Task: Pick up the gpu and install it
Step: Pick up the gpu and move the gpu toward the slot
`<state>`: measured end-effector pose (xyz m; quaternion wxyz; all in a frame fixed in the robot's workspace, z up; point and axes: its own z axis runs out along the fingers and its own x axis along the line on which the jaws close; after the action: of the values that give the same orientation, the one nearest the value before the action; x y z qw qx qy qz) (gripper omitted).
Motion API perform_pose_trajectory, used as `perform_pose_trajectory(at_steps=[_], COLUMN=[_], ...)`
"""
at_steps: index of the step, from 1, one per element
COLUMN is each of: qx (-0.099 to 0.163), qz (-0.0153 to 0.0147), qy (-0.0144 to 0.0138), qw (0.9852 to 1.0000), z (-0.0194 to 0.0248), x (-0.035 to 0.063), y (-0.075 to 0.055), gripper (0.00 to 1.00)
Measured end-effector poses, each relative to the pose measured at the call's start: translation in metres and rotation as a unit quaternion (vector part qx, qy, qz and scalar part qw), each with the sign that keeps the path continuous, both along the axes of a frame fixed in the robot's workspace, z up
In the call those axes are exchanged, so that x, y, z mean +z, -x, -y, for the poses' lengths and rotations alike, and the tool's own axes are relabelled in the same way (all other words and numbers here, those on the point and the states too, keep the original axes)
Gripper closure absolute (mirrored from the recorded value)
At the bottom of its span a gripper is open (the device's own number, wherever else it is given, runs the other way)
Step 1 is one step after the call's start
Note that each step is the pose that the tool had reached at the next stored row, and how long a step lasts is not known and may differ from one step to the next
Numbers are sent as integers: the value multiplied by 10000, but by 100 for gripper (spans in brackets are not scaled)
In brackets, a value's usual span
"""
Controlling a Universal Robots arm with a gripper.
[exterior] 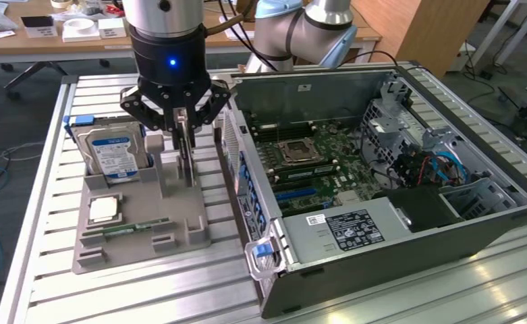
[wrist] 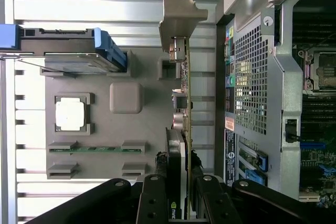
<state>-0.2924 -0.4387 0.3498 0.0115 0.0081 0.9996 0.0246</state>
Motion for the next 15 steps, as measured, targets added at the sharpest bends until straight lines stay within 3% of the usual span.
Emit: perform_pose_trajectory(at_steps=[15], qx=[0], qz=[0], qy=[0], qw=[10000], z=[0], x=[64], y=[0], gripper=[73])
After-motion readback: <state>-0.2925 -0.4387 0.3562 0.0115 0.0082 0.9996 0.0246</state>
